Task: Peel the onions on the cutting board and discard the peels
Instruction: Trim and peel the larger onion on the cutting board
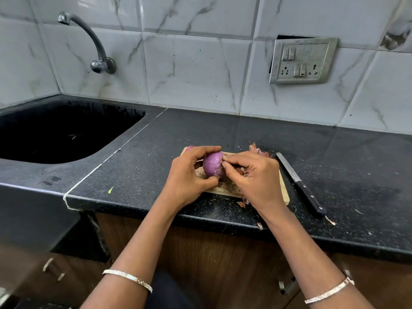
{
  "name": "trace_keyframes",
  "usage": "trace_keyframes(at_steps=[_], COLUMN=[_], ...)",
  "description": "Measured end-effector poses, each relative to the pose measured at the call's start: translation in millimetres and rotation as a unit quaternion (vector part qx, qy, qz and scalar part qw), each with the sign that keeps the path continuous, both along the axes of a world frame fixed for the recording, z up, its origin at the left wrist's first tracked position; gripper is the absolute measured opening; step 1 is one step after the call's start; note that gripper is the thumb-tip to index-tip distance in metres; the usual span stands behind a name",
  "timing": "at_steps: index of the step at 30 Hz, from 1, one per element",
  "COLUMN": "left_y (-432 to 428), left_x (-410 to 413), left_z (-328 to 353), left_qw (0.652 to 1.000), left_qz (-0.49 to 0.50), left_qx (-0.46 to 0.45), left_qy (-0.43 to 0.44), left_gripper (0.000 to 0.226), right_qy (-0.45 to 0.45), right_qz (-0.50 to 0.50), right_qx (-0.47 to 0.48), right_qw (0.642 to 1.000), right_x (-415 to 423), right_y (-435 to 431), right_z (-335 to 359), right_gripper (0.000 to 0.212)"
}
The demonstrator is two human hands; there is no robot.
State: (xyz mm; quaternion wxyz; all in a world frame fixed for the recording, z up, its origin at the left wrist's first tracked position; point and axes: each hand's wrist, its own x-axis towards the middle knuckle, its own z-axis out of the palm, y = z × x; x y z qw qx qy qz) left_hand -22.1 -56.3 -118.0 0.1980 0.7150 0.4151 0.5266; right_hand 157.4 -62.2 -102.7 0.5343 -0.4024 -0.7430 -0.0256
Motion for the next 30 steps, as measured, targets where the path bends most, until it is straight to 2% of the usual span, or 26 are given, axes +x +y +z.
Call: trace_keyframes(at_steps=[4, 7, 10, 15, 20, 30], left_y=[0.2, 1.2, 0.8, -0.2, -3.5, -2.0], left_x=[1.8, 1.6, 2.2, 1.8, 2.1, 2.2], left_z=[-0.4, -0.8, -0.3, 0.1, 2.7, 2.3], left_qw=[1.0, 1.0, 1.0, 1.0, 1.0, 0.999], left_qz=[-0.007, -0.003, 0.002, 0.002, -0.009, -0.016], left_qx=[0.013, 0.013, 0.011, 0.002, 0.002, -0.026], left_qy=[-0.001, -0.004, -0.004, -0.011, -0.011, -0.036], left_gripper=[0.064, 0.064, 0.065, 0.066, 0.066, 0.065], right_qy=[-0.072, -0.171, -0.216, -0.186, -0.089, -0.033], right_qz=[-0.031, -0.092, -0.145, -0.144, -0.117, -0.124], right_qx=[0.054, 0.127, 0.147, 0.128, 0.038, -0.027], right_qw=[0.995, 0.973, 0.954, 0.963, 0.988, 0.991], right_x=[-1.9, -6.4, -8.9, -12.3, -8.9, -7.1], right_y=[-0.1, 1.9, 4.7, 8.6, 8.9, 7.7], right_z=[0.1, -3.6, -4.8, -5.5, -0.9, -2.3], right_gripper=[0.006, 0.005, 0.01, 0.006, 0.007, 0.005])
